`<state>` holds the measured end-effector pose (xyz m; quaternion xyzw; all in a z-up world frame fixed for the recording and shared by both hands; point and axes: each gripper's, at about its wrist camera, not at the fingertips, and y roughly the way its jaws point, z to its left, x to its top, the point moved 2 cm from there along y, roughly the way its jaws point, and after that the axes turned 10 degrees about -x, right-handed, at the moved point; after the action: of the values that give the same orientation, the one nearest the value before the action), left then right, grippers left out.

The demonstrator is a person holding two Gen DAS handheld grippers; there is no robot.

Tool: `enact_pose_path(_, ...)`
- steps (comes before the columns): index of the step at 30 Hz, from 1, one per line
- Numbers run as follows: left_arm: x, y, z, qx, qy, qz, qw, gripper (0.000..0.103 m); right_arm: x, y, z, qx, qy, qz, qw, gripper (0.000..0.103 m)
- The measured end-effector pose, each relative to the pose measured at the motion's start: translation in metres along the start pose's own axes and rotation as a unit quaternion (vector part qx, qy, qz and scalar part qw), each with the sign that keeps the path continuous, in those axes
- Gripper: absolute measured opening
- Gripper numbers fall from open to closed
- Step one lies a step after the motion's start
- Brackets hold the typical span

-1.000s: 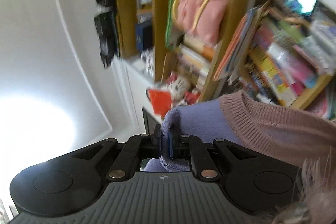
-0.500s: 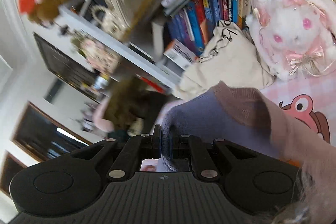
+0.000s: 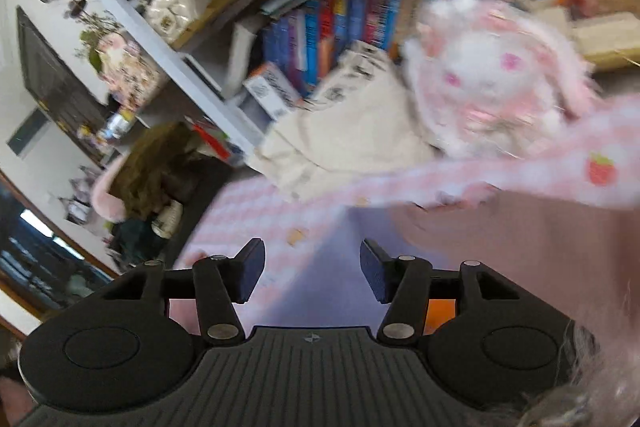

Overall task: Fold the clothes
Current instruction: 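Lower the held sweater onto the mat and open both tools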

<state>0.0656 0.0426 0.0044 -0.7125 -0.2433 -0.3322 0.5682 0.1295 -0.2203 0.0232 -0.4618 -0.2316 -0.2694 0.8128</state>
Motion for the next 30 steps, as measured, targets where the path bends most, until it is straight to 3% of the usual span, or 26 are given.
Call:
enact_pose_path(1, -0.002, -0.004, 0.000, 0.004, 0.002, -0.004, 1.0000, 0.054, -0.010, -0.005, -0.009, -0.013, -0.003, 0.005, 1.000, 0.053)
enact_pose_path(5, -0.015, -0.018, -0.007, -0.010, 0.001, -0.003, 0.9999, 0.069, -0.049, -0.024, -0.044, -0.093, -0.021, 0.029, 0.995, 0.054)
enact_pose_path(10, -0.036, -0.006, -0.009, -0.024, -0.022, 0.039, 0.9987, 0.069, -0.084, -0.042, -0.086, -0.179, -0.024, 0.050, 0.982, 0.054)
enact_pose_path(13, -0.039, 0.006, -0.005, -0.025, -0.050, 0.048, 0.9973, 0.063, -0.099, -0.048, -0.101, -0.205, -0.031, 0.066, 0.976, 0.054)
enact_pose_path(14, -0.038, 0.009, -0.004, -0.028, -0.056, 0.050, 0.9967, 0.044, -0.102, -0.049, -0.102, -0.208, -0.038, 0.071, 0.975, 0.054)
enact_pose_path(16, -0.037, 0.019, -0.003, -0.026, -0.057, 0.060, 0.9962, 0.022, -0.109, -0.051, -0.104, -0.212, -0.056, 0.076, 0.973, 0.052)
enact_pose_path(17, -0.036, 0.023, -0.002, -0.016, -0.048, 0.065, 0.9966, 0.012, -0.111, -0.052, -0.102, -0.213, -0.065, 0.077, 0.972, 0.052)
enact_pose_path(18, -0.035, 0.028, -0.002, -0.006, -0.039, 0.070, 0.9968, 0.008, -0.113, -0.054, -0.101, -0.213, -0.075, 0.078, 0.971, 0.052)
enact_pose_path(22, -0.025, 0.044, 0.011, 0.033, -0.043, 0.069, 0.9961, 0.008, -0.117, -0.059, -0.096, -0.219, -0.093, 0.077, 0.968, 0.042)
enact_pose_path(28, -0.017, 0.037, 0.000, 0.061, -0.016, 0.047, 0.9969, 0.013, -0.126, -0.070, -0.098, -0.246, -0.129, 0.073, 0.958, 0.041)
enact_pose_path(29, -0.018, 0.030, -0.005, 0.061, -0.009, 0.039, 0.9974, 0.015, -0.127, -0.071, -0.101, -0.246, -0.130, 0.078, 0.957, 0.039)
enact_pose_path(30, -0.020, 0.024, -0.010, 0.060, -0.002, 0.032, 0.9977, 0.016, -0.129, -0.071, -0.104, -0.240, -0.128, 0.088, 0.958, 0.028)
